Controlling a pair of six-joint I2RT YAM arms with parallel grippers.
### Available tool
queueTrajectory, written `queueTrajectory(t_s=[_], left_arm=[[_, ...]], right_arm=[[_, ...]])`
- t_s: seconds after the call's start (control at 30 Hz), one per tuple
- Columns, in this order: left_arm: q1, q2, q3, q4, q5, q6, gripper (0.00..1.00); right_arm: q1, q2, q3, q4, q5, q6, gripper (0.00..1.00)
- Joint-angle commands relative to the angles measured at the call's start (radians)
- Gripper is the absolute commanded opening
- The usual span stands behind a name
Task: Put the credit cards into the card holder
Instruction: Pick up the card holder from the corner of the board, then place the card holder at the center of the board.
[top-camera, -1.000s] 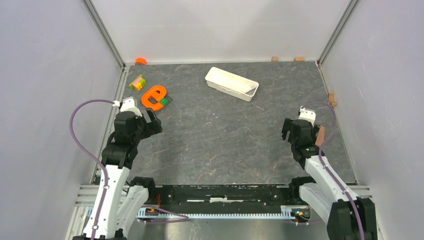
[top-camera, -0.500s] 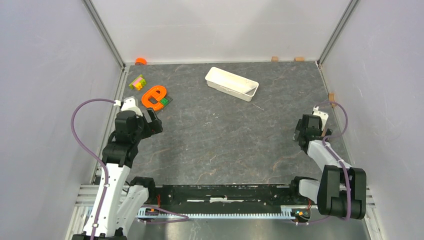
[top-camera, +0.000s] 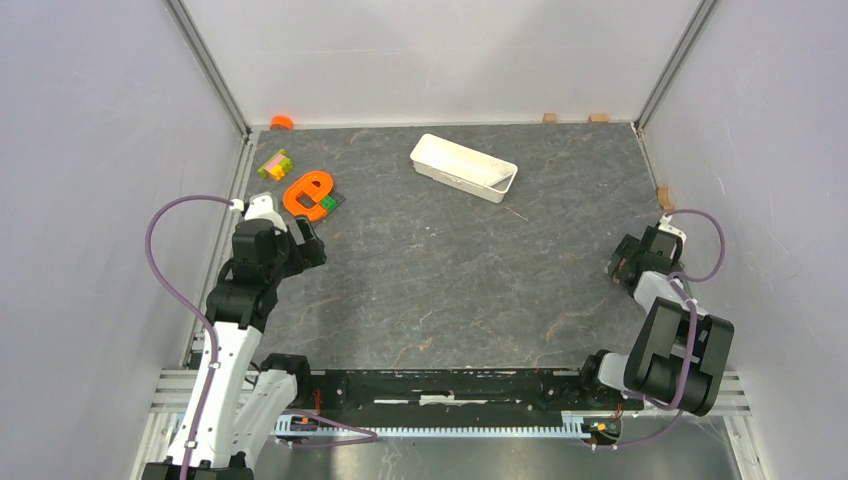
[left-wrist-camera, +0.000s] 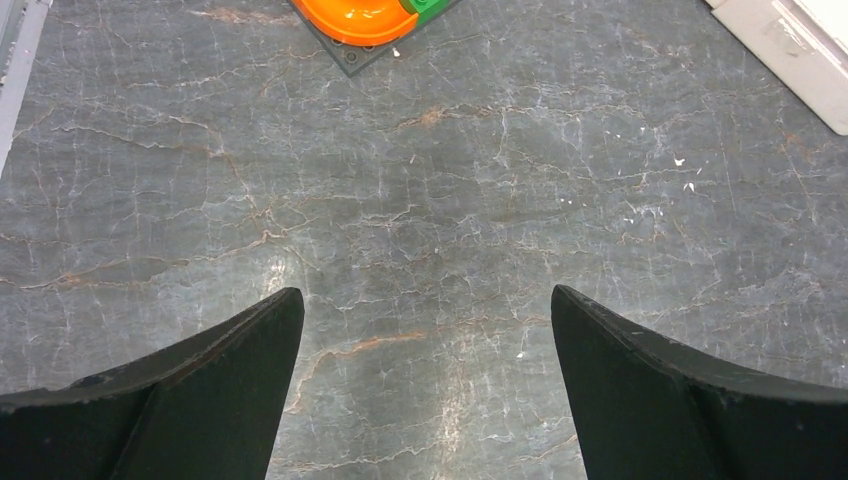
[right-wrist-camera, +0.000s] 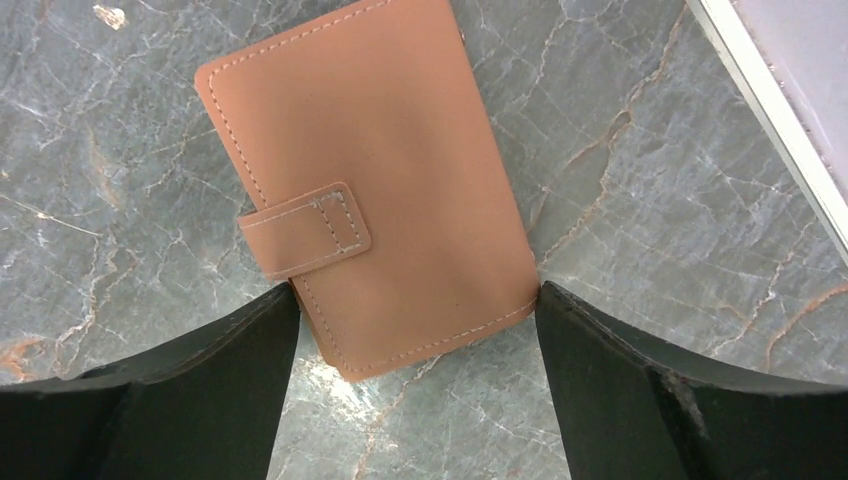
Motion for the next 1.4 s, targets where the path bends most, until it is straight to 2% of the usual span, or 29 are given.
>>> queueTrajectory(t_s=[0.0,0.03,0.13,0.27,0.37,0.4,0.5,0.67,0.87,0.97,1.07,1.13,1.2,1.27,1.37], left_arm=[[0.006,0.004,0.004,0.000,0.003,0.021,1.00],[0.006,0.006,0.004,-0.002,0.001,0.020,1.00],[0.005,0.007,0.005,-0.004,-0.002,0.022,1.00],[0.006,0.001,0.004,-0.004,-0.001,0.024,1.00],[0.006,-0.008,0.002,-0.005,0.017,0.032,1.00],[0.006,-0.010,0.001,-0.005,0.026,0.036,1.00],[0.006,-0.019,-0.002,-0.004,0.045,0.045,1.00],[0.006,-0.032,-0.010,0.008,0.079,0.058,1.00],[0.005,-0.029,-0.011,0.013,0.097,0.065,1.00],[0.006,-0.028,-0.014,0.020,0.166,0.072,1.00],[0.005,-0.041,-0.018,0.040,0.295,0.058,1.00],[0.003,-0.057,-0.026,0.062,0.390,-0.010,1.00],[0.001,-0.088,-0.071,0.151,0.533,-0.131,1.00],[-0.014,-0.131,-0.141,0.299,0.635,-0.285,1.00],[-0.061,-0.188,-0.254,0.527,0.675,-0.484,1.00]], right_arm=[[-0.015,0.040,0.020,0.022,-0.082,0.001,0.82],[-0.015,0.049,0.020,0.025,-0.096,0.001,0.78],[-0.015,0.067,0.015,0.039,-0.139,0.003,0.53],[-0.015,0.070,0.006,0.050,-0.197,0.001,0.28],[-0.013,0.059,-0.007,0.061,-0.276,-0.003,0.02],[-0.009,0.054,-0.011,0.062,-0.292,-0.007,0.00],[0.024,0.027,-0.025,0.062,-0.318,-0.007,0.00],[0.179,-0.032,-0.070,0.058,-0.356,0.001,0.00],[0.476,-0.133,-0.114,0.046,-0.358,0.091,0.00],[0.608,-0.187,-0.124,0.065,-0.370,0.161,0.00],[0.744,-0.237,-0.129,0.123,-0.384,0.224,0.00],[0.820,-0.268,-0.121,0.156,-0.388,0.251,0.00],[0.881,-0.298,-0.109,0.200,-0.400,0.279,0.00],[0.929,-0.313,-0.092,0.242,-0.437,0.296,0.00],[1.009,-0.310,-0.053,0.292,-0.502,0.303,0.00]])
